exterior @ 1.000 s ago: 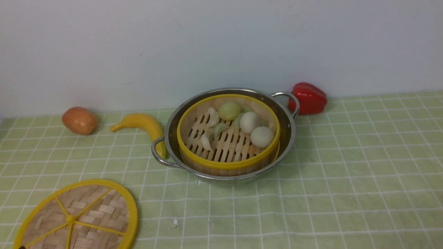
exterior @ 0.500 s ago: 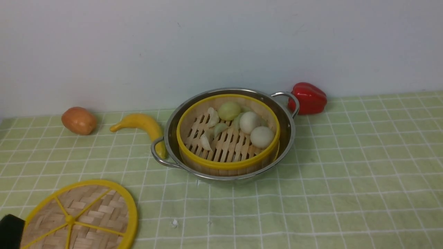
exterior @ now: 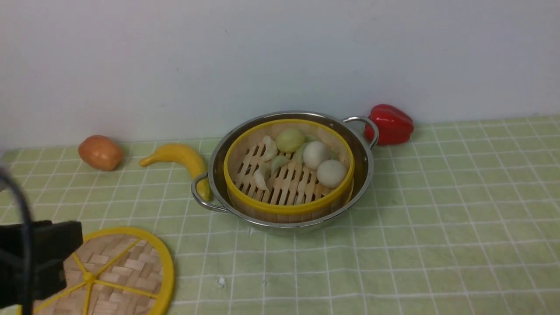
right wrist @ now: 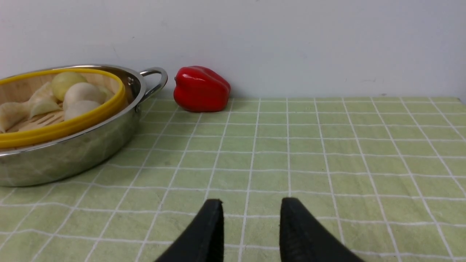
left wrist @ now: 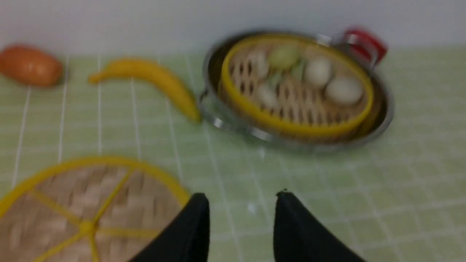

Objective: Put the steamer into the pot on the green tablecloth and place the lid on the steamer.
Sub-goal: 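Grasp the bamboo steamer lid lying on the table by its centre knob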

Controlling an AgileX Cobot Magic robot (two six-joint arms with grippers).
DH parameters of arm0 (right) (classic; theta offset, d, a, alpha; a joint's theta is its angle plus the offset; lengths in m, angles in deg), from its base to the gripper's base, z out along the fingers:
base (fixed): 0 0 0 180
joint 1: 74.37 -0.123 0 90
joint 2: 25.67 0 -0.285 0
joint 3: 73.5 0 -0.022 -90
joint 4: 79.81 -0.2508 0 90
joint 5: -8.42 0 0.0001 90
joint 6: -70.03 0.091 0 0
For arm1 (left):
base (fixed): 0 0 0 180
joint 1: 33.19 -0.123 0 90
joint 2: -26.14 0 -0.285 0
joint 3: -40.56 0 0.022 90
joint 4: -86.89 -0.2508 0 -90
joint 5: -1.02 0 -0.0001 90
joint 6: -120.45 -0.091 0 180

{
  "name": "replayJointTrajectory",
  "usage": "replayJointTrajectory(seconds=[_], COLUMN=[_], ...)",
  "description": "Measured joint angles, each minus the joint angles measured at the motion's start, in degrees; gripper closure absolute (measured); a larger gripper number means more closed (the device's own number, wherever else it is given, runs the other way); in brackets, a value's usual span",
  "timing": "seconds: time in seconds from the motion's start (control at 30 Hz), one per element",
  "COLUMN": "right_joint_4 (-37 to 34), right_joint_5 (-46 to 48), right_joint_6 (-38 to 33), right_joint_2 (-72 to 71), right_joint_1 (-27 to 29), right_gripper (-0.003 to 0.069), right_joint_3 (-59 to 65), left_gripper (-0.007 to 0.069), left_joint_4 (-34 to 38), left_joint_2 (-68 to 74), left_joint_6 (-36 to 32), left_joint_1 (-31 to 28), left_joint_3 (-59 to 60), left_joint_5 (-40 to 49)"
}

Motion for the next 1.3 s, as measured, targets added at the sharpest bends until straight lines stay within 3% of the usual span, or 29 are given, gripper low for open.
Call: replayJointTrajectory(seconds=[0.03, 0.13, 0.23, 0.63, 1.3], right_joint_4=[0.0, 0.0, -0.22, -0.22, -0.22], right_joint_5=[0.0, 0.0, 0.0, 0.0, 0.0], right_joint_6=[0.0, -0.02, -0.02, -0.02, 0.4], right_joint_2=[0.0, 0.0, 0.0, 0.0, 0.0], right_joint_1=[0.0, 0.0, 0.0, 0.0, 0.0], right_gripper=[0.0419, 0.0419, 0.0419, 0.0419, 0.0419], right_joint_3=[0.0, 0.0, 0.0, 0.0, 0.0], left_gripper=[0.0382, 0.0382, 0.0382, 0.0382, 0.0382], left_joint_4=[-1.0, -15.9, -22.67, -20.91, -23.46], left_joint_2=[1.78, 15.24, 27.75, 54.8, 65.54], left_joint_6=[1.26, 8.96, 13.36, 18.41, 20.97], left_joint_1=[0.0, 0.0, 0.0, 0.0, 0.0], left_joint_3=[-0.68, -9.84, -16.15, -23.0, -23.06], left_joint_5=[2.18, 13.89, 16.1, 16.84, 12.59])
